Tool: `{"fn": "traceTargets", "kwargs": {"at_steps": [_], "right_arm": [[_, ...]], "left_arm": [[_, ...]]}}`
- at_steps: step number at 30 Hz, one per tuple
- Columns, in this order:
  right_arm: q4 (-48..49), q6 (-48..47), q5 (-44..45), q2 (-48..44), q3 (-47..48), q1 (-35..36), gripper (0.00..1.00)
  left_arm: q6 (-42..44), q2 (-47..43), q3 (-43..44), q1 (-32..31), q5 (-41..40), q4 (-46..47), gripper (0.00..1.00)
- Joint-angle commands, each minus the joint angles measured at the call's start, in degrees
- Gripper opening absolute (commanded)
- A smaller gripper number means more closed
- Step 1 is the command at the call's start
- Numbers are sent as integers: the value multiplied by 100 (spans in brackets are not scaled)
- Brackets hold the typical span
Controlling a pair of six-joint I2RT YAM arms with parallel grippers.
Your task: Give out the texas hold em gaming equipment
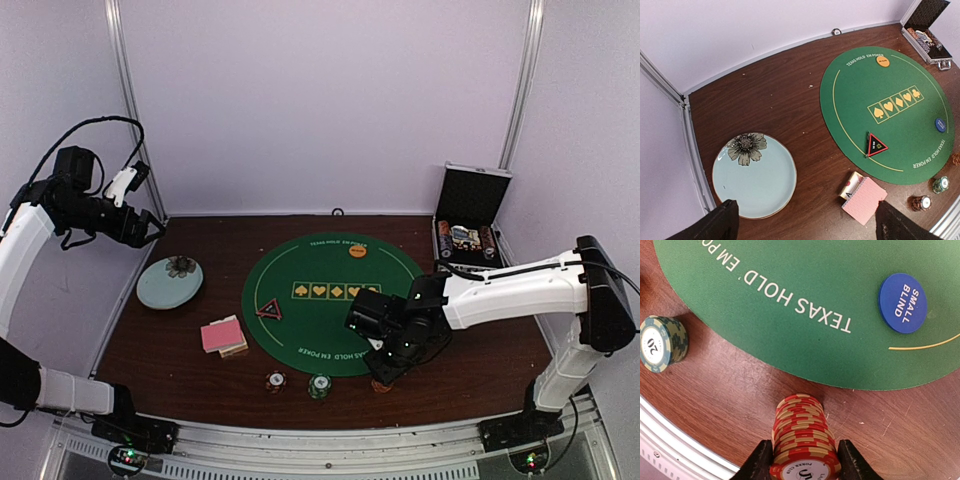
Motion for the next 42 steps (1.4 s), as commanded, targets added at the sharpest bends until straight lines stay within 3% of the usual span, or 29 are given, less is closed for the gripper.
{"fn": "traceTargets", "kwargs": {"at_steps": [1,10,17,23,33,42], "right_arm": [[-32,-44,85,6,14,-41,38],[-426,-214,422,-133,451,-36,22],[-895,-319,487,-221,1255,-87,19],[-1161,-603,631,4,2087,-647,19],[-1072,-1323,721,1760,4415,-2331,18],[-1157,-1662,765,3862,6646,-2952,17]], "left_arm": [[94,-109,102,31,67,21,98],[94,-106,127,33,60,21,98],[109,-90,133,32,49,19,97],[120,-47,176,35,32,22,97],[76,16,147,39,34,-10,98],[119,23,162,38,53,-63,98]]}}
